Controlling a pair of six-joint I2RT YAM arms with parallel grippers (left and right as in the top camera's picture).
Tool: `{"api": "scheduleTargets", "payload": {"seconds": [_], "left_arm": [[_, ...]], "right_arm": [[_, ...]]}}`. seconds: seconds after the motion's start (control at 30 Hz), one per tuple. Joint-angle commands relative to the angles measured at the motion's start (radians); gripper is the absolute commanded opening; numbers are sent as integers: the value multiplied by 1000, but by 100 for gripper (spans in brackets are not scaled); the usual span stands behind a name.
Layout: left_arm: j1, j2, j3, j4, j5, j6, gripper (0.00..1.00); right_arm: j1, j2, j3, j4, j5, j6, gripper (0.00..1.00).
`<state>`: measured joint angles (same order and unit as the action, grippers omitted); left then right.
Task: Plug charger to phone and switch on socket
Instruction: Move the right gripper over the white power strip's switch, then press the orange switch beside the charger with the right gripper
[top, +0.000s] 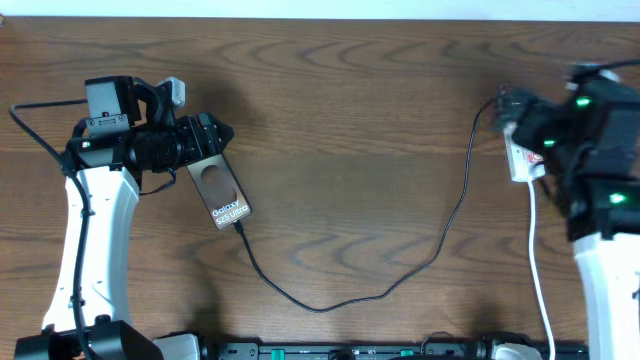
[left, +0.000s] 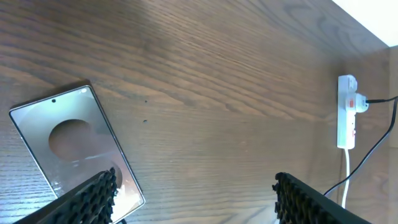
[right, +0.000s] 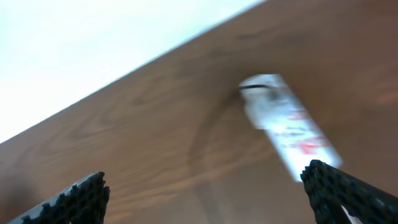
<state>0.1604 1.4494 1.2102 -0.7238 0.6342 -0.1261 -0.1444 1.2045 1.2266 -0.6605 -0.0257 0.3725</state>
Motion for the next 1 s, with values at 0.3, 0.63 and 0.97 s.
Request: {"api": "scheduleTargets", "payload": {"seconds": [0.3,0.63,0.97], "left_arm": [[-3,-12,2,19,9,18,81],[-3,-12,2,19,9,18,81],[-3,-12,2,18,9,18,82]], "right_arm": [[-418,732,720,-560,-500,-430,99],[-393,1025,925,-687,-510,-572,99],[-357,1121,925,-649,-542,-714,99]]}}
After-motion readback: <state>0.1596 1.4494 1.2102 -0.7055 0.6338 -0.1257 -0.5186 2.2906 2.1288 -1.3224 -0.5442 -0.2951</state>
